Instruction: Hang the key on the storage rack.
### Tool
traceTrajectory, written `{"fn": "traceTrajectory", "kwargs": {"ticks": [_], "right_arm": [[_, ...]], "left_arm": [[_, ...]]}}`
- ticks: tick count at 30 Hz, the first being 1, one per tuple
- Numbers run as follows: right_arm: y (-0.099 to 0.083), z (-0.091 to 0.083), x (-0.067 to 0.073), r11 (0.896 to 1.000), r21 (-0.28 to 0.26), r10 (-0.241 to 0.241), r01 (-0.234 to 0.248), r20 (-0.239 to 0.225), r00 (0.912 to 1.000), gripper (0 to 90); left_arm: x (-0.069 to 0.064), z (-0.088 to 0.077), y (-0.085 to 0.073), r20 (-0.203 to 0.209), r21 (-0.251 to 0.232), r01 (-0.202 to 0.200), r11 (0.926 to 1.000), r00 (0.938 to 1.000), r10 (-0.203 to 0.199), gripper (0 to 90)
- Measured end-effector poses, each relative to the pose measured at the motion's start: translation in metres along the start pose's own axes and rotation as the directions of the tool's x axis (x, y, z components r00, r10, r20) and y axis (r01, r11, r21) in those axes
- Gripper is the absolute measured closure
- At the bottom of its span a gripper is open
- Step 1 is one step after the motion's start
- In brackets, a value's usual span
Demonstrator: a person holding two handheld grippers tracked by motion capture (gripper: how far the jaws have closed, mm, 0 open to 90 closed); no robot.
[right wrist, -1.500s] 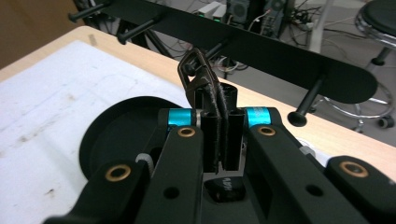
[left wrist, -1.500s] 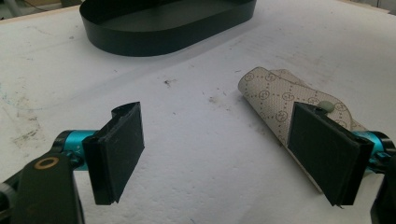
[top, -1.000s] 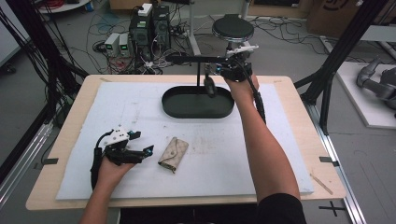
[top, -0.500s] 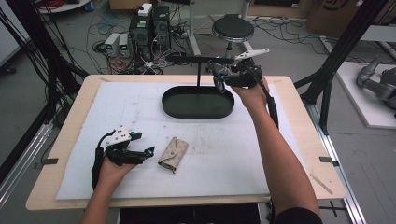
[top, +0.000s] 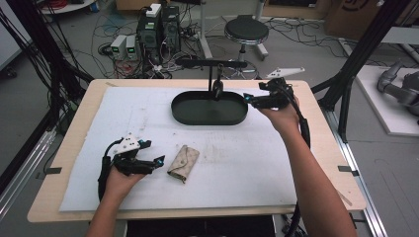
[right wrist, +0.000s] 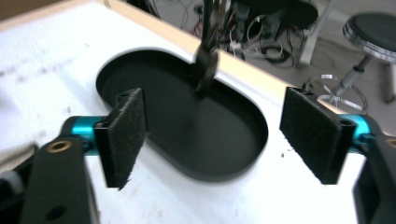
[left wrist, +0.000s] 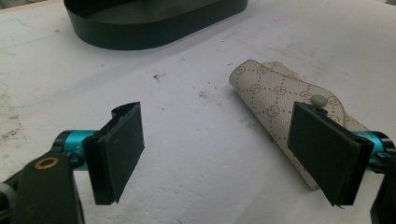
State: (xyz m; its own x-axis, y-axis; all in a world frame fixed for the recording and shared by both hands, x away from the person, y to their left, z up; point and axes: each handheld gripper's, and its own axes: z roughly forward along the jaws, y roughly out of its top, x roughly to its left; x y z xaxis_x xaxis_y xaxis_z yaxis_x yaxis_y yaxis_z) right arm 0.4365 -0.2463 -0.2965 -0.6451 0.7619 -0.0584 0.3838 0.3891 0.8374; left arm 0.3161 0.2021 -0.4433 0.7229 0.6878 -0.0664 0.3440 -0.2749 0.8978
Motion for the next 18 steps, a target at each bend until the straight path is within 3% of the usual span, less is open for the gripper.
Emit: {"fn": "traceTrajectory", "kwargs": {"ticks": [8,14,18], "right_arm": [[-0.036,-0.021,0.004,1.0,-0.004,0.017,-0.017,-0.04,0.9991,19.3],[-0.068,-0.027,0.014,1.0,-0.001,0.017,-0.017,-0.067,0.9976,18.9],[-0.09,-0.028,0.017,0.999,-0.004,0.04,-0.041,-0.075,0.9963,18.6]], "left_arm": [[-0.002,0.001,0.001,0.006,0.003,-0.001,1.0,1.0,0.001,18.7],[-0.003,0.002,0.001,0.01,0.003,0.0,1.0,0.9999,0.0,18.3],[-0.003,0.002,0.001,0.009,0.002,0.001,1.0,1.0,-0.001,17.9]]}}
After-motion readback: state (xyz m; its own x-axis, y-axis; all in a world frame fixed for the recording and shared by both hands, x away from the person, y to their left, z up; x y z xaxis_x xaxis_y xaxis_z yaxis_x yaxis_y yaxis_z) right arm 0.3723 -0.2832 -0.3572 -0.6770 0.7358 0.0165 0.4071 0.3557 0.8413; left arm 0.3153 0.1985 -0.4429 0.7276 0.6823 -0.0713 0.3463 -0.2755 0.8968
